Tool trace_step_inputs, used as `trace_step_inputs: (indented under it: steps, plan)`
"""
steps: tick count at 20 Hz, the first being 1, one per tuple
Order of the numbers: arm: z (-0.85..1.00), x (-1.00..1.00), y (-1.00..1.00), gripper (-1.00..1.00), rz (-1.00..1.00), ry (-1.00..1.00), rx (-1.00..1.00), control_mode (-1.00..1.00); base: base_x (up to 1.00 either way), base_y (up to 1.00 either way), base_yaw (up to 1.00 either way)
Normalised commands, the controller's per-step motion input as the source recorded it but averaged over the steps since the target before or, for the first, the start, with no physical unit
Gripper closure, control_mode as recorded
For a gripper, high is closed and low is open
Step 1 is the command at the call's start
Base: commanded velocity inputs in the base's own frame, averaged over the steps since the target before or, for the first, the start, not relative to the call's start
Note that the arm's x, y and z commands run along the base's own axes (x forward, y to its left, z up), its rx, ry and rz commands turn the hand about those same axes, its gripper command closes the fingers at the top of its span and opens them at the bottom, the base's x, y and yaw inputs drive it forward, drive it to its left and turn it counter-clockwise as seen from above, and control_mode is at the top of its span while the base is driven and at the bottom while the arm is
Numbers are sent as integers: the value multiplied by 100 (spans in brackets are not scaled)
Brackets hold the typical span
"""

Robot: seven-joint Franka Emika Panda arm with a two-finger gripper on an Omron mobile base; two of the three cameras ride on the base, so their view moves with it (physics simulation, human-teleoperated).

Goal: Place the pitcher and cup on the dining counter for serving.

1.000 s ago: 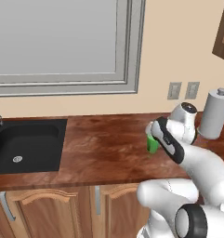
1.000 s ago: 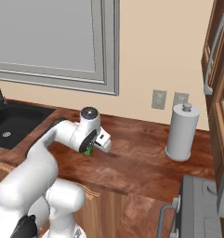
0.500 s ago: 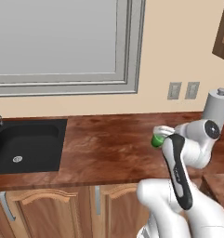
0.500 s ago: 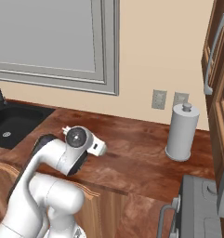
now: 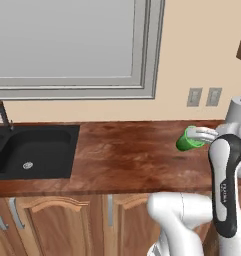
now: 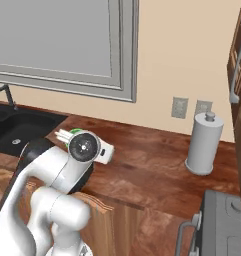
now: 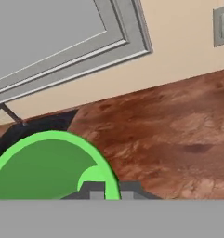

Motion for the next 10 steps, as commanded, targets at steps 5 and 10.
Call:
trace_step_inputs:
  steps: [5, 10]
  plan:
    - [0, 0, 0, 100, 0, 0, 0, 100, -21, 79, 73]
    - [0, 0, 0, 100, 0, 0, 0, 100, -12, 64, 92]
